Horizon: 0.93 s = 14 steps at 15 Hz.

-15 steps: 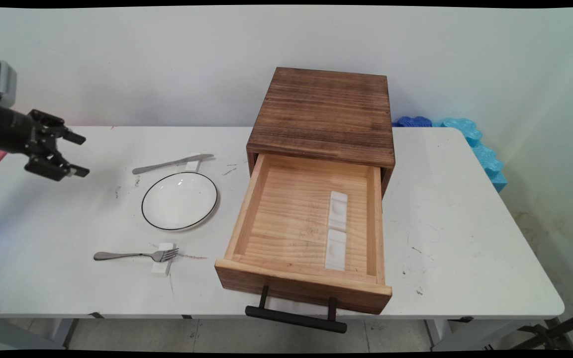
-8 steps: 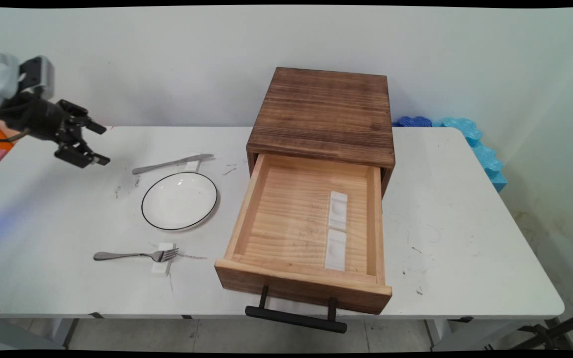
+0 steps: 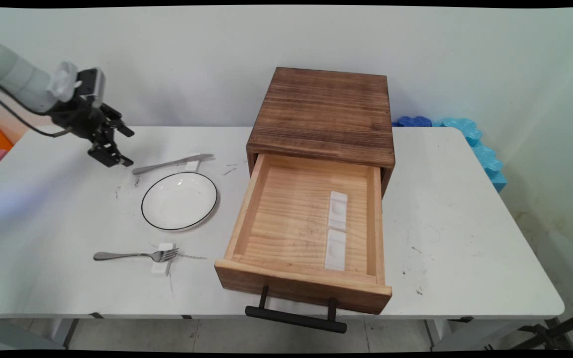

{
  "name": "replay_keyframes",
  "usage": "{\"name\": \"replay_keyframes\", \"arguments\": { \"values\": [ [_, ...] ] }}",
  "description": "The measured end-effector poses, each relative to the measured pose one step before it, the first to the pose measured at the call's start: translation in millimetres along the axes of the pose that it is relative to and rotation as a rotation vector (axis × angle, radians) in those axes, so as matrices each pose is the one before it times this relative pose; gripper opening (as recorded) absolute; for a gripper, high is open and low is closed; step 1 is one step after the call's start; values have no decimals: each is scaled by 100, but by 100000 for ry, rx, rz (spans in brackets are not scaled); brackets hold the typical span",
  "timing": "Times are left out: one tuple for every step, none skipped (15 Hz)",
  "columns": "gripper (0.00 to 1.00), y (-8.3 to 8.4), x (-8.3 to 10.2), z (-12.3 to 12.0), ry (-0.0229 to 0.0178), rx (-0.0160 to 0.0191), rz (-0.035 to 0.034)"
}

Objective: Pick up the knife from the left of the white plate

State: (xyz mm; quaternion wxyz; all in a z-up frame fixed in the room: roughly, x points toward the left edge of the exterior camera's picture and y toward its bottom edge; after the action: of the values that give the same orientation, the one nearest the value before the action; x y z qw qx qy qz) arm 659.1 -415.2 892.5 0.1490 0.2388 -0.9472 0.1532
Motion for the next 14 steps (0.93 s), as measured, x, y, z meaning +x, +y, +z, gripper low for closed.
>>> {"name": "replay_keyframes", "arguments": {
  "values": [
    [100, -426, 430, 611, -813, -805, 1313],
    [100, -488, 488, 681, -903, -940, 1479],
    [100, -465, 488, 635, -783, -798, 1316],
    [100, -371, 391, 508, -624, -630, 995],
    [100, -242, 276, 334, -371, -436, 639],
    [100, -342, 390, 477, -510, -641, 870],
    [100, -387, 400, 513, -604, -695, 851],
    [100, -353, 318, 476, -586, -652, 717],
    [100, -292, 255, 384, -469, -522, 584],
    [100, -209, 210, 295, -396, -444, 435],
    [100, -187, 190, 261, -357, -399, 382],
    [100, -132, 137, 198, -265, -294, 239],
    [100, -190, 191, 284, -374, -410, 284],
    [100, -193, 182, 298, -372, -361, 85]
  ]
}}
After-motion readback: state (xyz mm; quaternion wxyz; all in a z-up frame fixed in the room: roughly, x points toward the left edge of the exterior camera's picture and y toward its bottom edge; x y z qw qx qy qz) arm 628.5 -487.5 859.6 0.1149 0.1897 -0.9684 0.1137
